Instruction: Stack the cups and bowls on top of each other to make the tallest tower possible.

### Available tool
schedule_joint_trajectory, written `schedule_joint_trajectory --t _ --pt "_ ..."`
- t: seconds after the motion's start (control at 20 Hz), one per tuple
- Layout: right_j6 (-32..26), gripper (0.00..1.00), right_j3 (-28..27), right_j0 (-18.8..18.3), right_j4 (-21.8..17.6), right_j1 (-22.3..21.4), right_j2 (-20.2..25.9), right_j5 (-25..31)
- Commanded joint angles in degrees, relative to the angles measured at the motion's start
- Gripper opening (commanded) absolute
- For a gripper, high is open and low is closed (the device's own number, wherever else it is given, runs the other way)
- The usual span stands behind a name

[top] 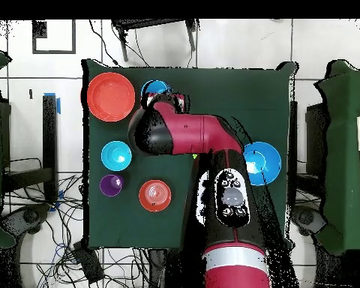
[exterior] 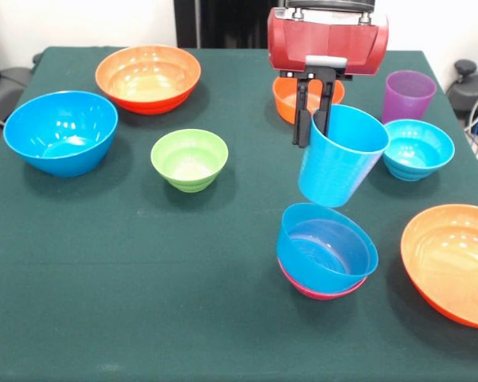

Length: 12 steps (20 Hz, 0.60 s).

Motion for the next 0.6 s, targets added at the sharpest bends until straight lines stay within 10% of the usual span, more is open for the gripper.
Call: schedule_joint_trajectory --t 0.05,0.6 --pt "0.12 0.0 -1.06 0.41 -2.66 1.56 3.81 4.88" --pt "0.24 0.0 -1.83 1.03 -2.73 1.73 3.29 5.05"
